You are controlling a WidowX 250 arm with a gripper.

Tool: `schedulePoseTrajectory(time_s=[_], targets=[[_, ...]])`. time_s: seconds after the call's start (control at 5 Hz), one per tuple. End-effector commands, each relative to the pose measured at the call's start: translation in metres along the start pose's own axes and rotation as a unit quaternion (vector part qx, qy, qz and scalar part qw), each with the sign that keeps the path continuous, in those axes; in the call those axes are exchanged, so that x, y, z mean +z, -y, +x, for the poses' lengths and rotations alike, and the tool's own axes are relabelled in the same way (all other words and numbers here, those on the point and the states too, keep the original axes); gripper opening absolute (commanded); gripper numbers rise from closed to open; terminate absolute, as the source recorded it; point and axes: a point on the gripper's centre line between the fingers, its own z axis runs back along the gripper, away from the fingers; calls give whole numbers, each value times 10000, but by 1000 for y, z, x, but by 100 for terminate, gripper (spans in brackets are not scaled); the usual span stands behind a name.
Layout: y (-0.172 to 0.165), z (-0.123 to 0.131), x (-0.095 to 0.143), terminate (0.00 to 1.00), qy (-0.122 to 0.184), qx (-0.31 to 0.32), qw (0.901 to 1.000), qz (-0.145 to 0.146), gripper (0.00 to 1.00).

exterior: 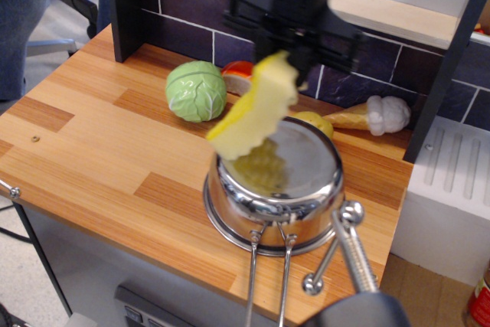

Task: Wipe pot with sponge

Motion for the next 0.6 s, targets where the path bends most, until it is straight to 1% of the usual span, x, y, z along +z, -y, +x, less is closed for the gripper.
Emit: schedulePoseTrajectory(time_s=[0.0,0.2,0.4], targets=[[39,10,20,0,9,166,9990,-414,0],[57,5,33,0,202,138,9971,-714,0],[75,-2,44,100,250,-28,9965,-792,0]])
